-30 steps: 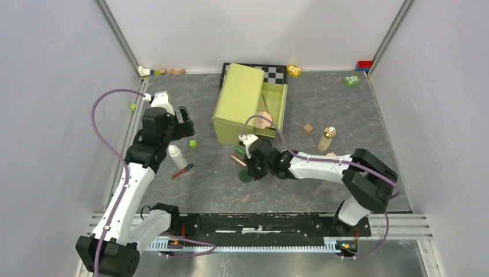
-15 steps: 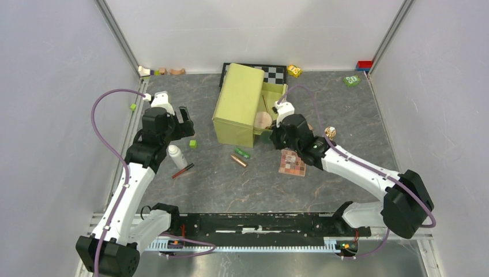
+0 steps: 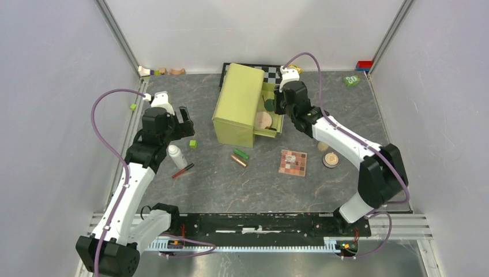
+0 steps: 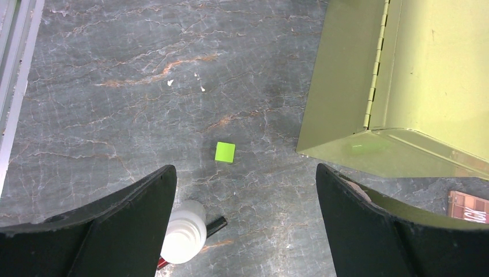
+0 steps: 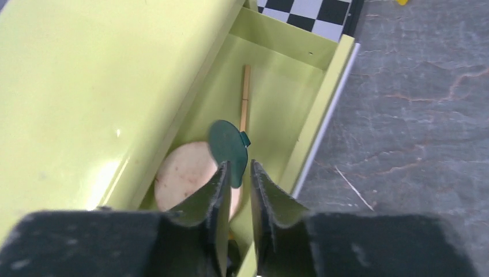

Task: Organize the makeup
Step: Place the makeup tool in the drawer, then close the drawer in the storage box.

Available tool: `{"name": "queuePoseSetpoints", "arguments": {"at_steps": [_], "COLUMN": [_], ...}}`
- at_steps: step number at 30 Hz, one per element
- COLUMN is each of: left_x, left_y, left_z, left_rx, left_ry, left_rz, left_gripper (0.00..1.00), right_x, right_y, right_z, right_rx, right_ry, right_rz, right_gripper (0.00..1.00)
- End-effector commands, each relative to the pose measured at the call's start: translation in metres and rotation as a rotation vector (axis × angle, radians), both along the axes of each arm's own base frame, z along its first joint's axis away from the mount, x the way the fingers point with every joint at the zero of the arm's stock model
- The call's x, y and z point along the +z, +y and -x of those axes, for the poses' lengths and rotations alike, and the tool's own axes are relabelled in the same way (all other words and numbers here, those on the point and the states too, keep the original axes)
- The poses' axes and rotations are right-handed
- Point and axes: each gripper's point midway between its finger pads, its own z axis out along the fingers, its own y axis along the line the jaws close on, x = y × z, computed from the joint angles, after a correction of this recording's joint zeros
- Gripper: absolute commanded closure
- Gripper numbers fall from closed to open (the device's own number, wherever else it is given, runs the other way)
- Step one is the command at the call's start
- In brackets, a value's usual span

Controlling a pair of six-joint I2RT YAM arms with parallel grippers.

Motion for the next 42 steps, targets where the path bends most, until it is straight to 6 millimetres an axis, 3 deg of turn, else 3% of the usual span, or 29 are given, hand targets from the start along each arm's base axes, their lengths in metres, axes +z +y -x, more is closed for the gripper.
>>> {"name": "queuePoseSetpoints", "arguments": {"at_steps": [1, 3, 5, 12, 16, 27, 30, 36, 42], "left_x": [0.009, 0.009, 0.009, 0.009, 0.017, 0.072, 0.069, 0.059, 0.03], "left_y": [0.001, 0.001, 0.001, -0.005, -0.02, -0.068, -0.079, -0.116, -0.142], "left_z": [-0.005, -0.005, -0.005, -0.008, -0.016, -0.072, -0.096, -0.139, -0.16], "left_rx": [-0.02, -0.018, -0.019, -0.036, -0.075, -0.179, -0.195, -0.331, -0.435], "left_ry": [-0.046, -0.046, -0.045, -0.038, -0.034, -0.086, -0.076, -0.027, 0.078], "left_rz": [-0.035, -0.036, -0.035, -0.016, 0.054, 0.091, 0.094, 0.123, 0.155], "left_gripper": [0.04, 0.04, 0.03, 0.03, 0.05, 0.05, 0.04, 0.04, 0.03], "right_x": [0.021, 0.024, 0.026, 0.016, 0.01, -0.009, -0.02, -0.04, -0.044], "right_y": [0.017, 0.016, 0.01, -0.024, -0.038, -0.075, -0.079, -0.065, -0.063], "right_z": [-0.019, -0.018, -0.017, -0.008, -0.006, -0.001, -0.001, -0.01, -0.014], "right_rx": [0.056, 0.059, 0.047, -0.03, -0.071, -0.216, -0.228, -0.167, -0.135], "right_ry": [-0.036, -0.053, -0.066, -0.051, -0.03, 0.019, 0.047, 0.146, 0.187], "right_rz": [-0.043, -0.052, -0.049, -0.005, 0.037, 0.165, 0.191, 0.195, 0.128], "right_gripper": [0.71, 0.59, 0.55, 0.55, 0.57, 0.64, 0.66, 0.67, 0.67]}}
